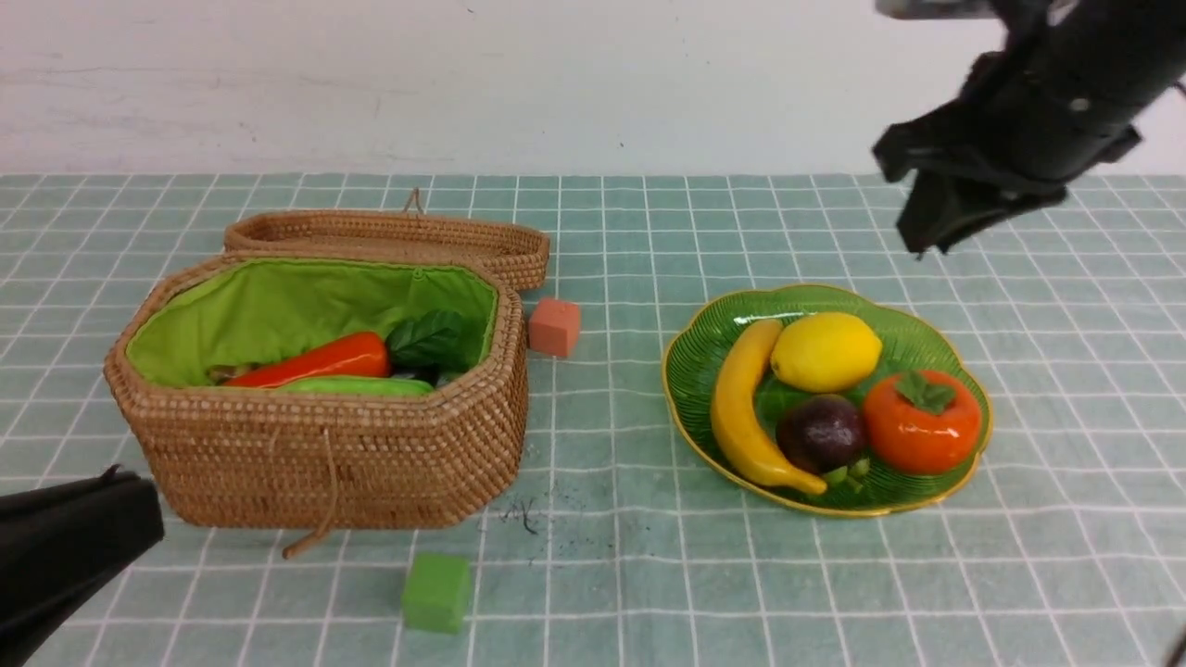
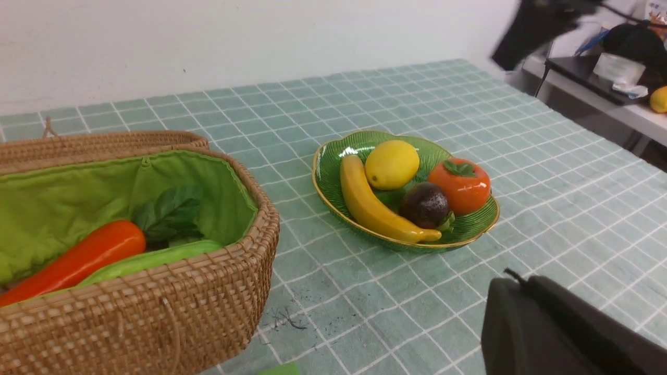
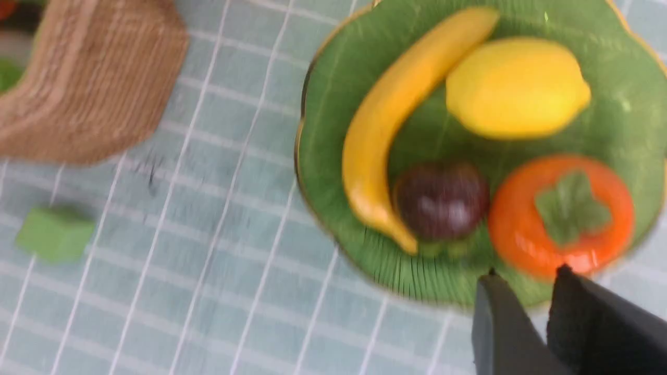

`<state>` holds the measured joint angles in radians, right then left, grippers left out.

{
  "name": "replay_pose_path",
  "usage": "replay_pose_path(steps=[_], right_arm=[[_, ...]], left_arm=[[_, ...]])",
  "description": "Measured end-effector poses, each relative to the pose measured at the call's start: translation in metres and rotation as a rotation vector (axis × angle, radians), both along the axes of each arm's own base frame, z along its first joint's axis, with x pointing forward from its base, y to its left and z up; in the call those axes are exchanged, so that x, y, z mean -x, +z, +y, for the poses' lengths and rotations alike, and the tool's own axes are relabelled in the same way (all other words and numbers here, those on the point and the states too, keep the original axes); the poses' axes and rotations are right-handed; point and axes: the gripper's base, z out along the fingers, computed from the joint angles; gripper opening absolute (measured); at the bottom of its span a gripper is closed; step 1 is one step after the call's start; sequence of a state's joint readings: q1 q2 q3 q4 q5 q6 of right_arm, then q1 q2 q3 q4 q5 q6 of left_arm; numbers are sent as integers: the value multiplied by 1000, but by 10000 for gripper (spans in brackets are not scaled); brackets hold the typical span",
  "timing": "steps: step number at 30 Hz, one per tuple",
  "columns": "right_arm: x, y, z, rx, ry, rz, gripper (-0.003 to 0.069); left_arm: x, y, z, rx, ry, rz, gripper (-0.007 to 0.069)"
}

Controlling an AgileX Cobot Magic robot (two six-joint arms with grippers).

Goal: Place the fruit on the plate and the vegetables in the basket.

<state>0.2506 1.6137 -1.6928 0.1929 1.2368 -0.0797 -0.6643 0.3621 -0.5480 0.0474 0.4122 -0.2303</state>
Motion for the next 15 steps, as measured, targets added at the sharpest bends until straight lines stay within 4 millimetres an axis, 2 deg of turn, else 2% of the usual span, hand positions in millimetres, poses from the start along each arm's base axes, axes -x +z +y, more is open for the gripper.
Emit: replay_pose_path(steps=[1,6,11,15], right_arm=[[20,6,-5,-2,0,-9,155],[99,-3,-24,-10,3,27,166],[173,-25,-43,-41,-64,35,178],[235,-39,-63,-123,-183,-112,167]], left_arm=[[4,-3,3,11,0,-13,-13],[18,-26,14,53,1,-86,-13],[21,-48,16,62,0,-109,-13],[19,-57,15,48,-1,-91,-13]])
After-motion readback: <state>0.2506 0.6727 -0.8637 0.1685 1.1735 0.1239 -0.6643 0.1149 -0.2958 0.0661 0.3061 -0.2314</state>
